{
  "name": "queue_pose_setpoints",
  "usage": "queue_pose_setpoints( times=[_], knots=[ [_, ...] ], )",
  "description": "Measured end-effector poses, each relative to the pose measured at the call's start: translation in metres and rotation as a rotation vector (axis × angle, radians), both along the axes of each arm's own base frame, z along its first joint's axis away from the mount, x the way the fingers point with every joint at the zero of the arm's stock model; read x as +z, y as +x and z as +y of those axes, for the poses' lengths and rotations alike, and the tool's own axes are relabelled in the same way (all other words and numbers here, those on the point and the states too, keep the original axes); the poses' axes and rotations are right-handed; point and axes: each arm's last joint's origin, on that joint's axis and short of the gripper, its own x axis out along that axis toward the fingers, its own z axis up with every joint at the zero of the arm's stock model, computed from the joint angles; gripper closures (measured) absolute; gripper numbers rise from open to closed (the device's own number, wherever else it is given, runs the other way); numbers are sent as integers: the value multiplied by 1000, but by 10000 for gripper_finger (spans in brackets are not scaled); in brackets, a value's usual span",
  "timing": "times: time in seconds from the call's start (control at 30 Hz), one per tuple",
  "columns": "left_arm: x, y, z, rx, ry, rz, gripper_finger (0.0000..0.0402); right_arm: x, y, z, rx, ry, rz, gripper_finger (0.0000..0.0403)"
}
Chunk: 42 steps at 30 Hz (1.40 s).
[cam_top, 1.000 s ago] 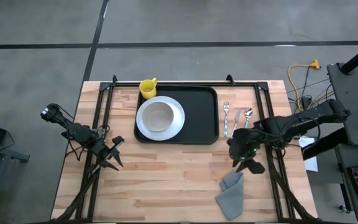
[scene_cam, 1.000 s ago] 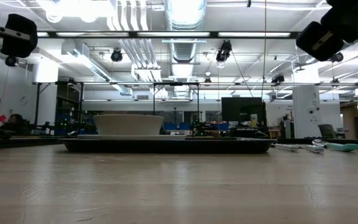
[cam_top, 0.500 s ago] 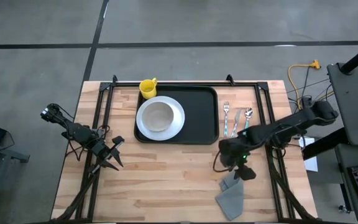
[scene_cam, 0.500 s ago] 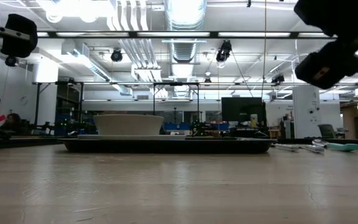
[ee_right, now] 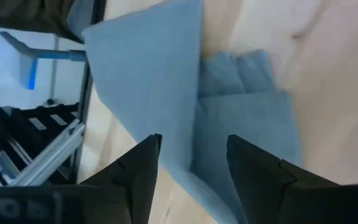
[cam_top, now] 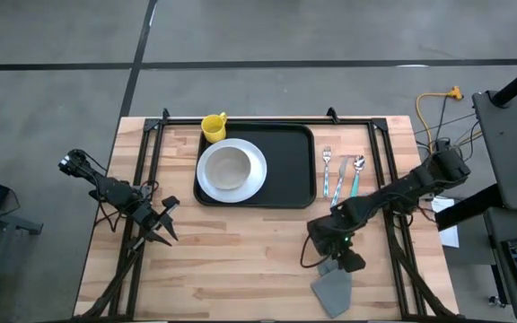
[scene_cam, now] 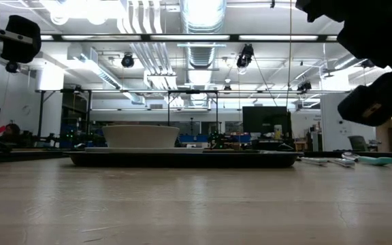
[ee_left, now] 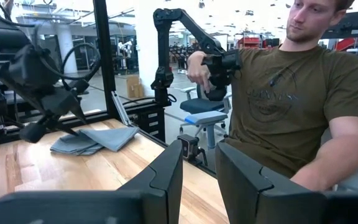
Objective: Set up tray
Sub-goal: Put the gray napkin to the right of the white plate on the black tray
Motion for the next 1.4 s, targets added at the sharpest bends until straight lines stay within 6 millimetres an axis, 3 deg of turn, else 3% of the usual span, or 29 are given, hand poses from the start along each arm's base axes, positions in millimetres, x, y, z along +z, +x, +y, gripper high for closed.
queue_pose_setpoints(
  times=[0.53,0.97,1.4],
  knots=[
    [0,0,0,0,0,0,324,-15,26,38,120,11,19,235],
    [0,0,0,0,1,2,324,-36,32,42,148,-15,71,239],
    [-1,0,0,0,4,7,324,-26,38,44,184,5,-16,241]
  ],
)
